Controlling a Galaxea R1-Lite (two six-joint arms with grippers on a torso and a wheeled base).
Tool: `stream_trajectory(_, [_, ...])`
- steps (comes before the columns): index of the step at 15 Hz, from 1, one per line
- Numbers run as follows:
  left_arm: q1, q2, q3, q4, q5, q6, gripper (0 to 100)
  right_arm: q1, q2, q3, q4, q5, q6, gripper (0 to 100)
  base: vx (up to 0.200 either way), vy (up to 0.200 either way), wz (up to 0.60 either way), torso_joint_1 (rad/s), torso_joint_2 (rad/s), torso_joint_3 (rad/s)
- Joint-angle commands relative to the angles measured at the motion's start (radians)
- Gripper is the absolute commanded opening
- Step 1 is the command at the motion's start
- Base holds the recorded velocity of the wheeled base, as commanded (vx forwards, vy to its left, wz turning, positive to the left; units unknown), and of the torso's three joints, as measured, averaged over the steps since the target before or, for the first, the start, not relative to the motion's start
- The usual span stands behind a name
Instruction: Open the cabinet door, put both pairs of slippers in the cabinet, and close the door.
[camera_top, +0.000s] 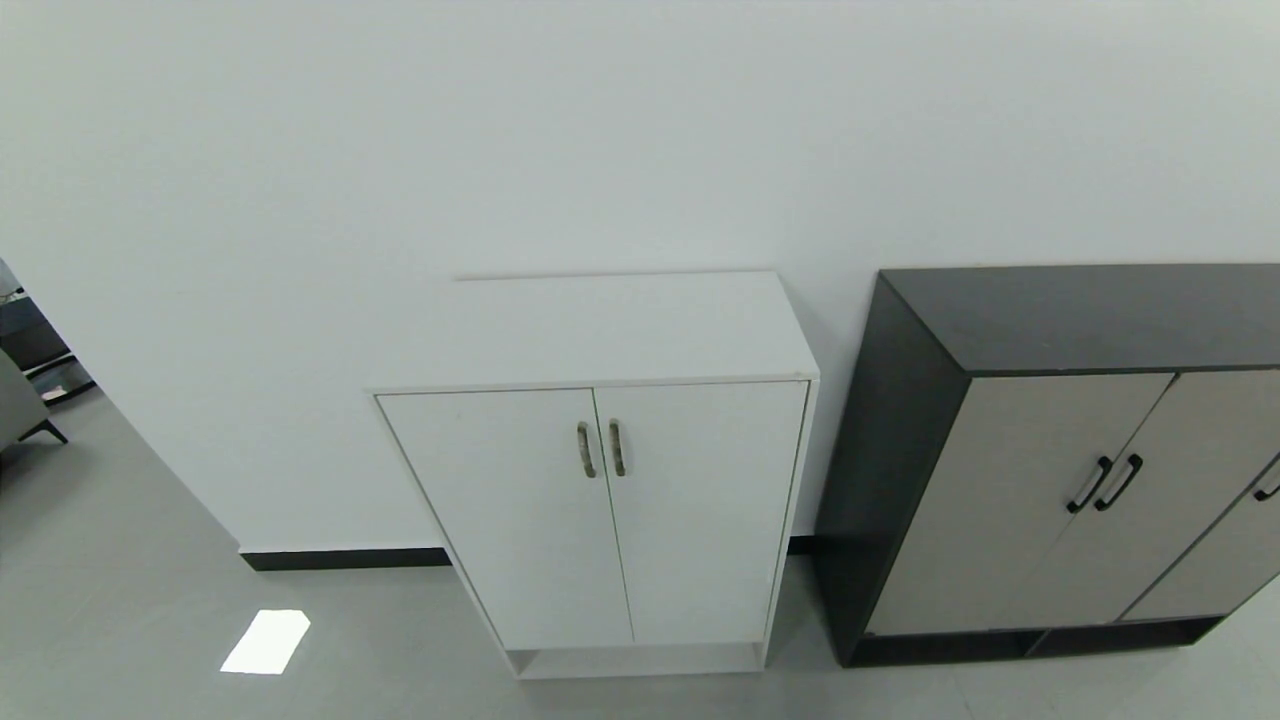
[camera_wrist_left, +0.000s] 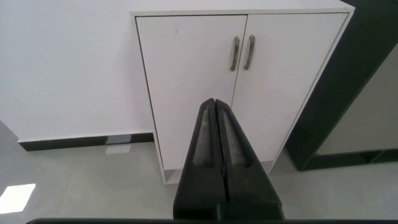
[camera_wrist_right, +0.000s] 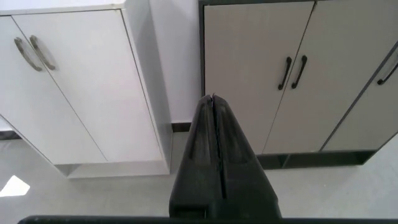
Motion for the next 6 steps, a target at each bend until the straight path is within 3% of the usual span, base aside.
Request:
stream_trajectory(1, [0.0, 0.0, 0.0, 0.0, 0.0, -0.001, 0, 0.0, 0.002, 0.001, 0.0, -0.001, 0.0, 0, 0.0, 0.0, 0.0, 0.0, 0.0, 0.0])
stream_trajectory(6, [0.0, 0.0, 0.0, 0.0, 0.0, -0.001, 0, 0.0, 0.002, 0.001, -0.001, -0.002, 0.0, 0, 0.0, 0.0, 0.0, 0.0, 0.0, 0.0])
